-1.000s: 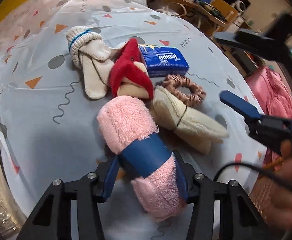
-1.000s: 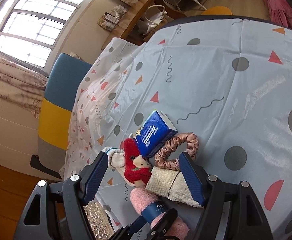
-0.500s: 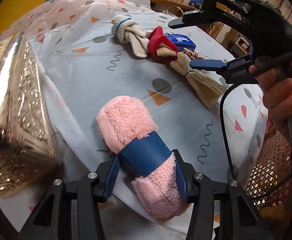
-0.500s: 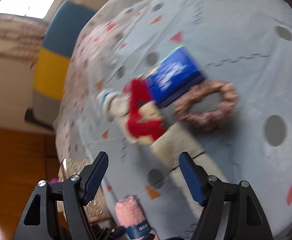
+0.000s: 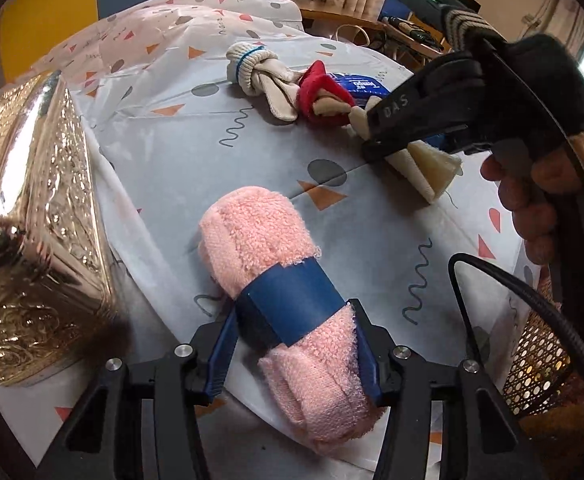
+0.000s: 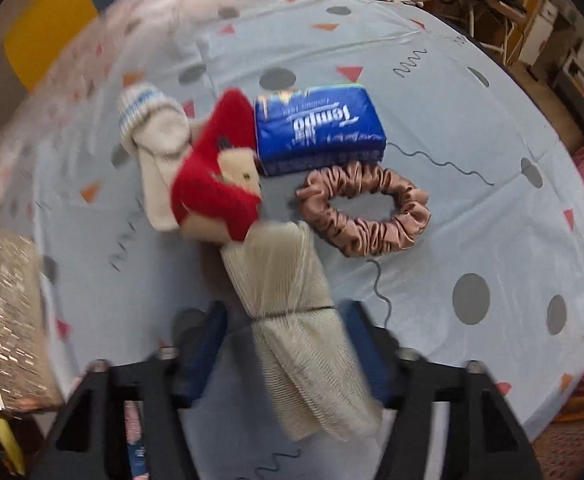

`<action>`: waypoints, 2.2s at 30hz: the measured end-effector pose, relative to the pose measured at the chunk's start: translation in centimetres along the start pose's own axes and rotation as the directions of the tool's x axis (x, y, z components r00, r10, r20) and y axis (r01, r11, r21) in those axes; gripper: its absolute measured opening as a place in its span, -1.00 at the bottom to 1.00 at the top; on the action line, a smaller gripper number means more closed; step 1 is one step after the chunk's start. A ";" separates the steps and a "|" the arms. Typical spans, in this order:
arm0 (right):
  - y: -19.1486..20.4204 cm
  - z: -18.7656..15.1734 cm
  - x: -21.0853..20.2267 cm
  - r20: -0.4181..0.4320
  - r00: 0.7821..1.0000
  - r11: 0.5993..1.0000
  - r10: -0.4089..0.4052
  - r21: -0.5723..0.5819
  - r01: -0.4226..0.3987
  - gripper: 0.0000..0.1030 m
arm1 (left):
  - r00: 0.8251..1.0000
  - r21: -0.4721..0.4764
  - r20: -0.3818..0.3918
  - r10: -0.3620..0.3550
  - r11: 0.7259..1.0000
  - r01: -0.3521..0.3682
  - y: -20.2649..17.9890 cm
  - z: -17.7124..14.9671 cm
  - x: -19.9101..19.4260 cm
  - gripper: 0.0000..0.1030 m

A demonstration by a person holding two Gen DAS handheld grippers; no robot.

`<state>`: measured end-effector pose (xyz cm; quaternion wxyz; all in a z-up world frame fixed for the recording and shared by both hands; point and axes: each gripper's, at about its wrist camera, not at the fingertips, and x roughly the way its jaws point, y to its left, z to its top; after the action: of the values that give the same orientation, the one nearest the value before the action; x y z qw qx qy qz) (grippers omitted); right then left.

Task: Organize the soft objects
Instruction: 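Carry the pink towel roll to the gold tray while the right gripper grasps the beige mesh sponge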

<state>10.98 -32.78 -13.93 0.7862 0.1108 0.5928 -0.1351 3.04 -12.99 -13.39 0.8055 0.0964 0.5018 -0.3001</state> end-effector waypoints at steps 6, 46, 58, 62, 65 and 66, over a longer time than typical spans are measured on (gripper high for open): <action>0.8 -0.3 0.3 -0.006 1.000 0.997 0.026 -0.079 -0.027 -0.33 | 0.999 0.030 0.049 0.005 1.000 -0.007 -0.8 1.8 -2.3 -0.14; 6.9 -2.5 0.1 0.172 0.977 0.894 -0.126 -0.407 0.187 -0.41 | 0.872 -0.802 0.083 0.483 0.551 -0.230 31.4 -17.4 -22.9 -0.13; 7.4 -3.0 -0.1 0.197 0.969 0.882 -0.150 -0.416 0.221 -0.41 | 0.889 -0.752 0.008 0.459 0.588 -0.297 34.3 -15.0 -19.7 -0.10; 7.5 -3.0 -0.1 0.203 0.967 0.876 -0.155 -0.424 0.229 -0.41 | 0.879 -0.726 -0.004 0.477 0.603 -0.331 36.0 -13.0 -18.5 0.04; 7.5 -3.1 -0.1 0.204 0.967 0.876 -0.154 -0.425 0.229 -0.41 | 0.850 -0.722 -0.009 0.527 0.584 -0.370 36.3 -12.3 -18.2 0.36; 7.5 -3.1 -0.1 0.204 0.967 0.876 -0.155 -0.425 0.230 -0.41 | 0.846 -0.728 -0.008 0.534 0.576 -0.371 36.2 -12.4 -18.3 0.38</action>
<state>10.75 -24.68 -14.55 0.8191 -0.1428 0.5494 -0.0823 8.92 28.78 -8.73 0.8772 -0.1262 0.4463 0.1237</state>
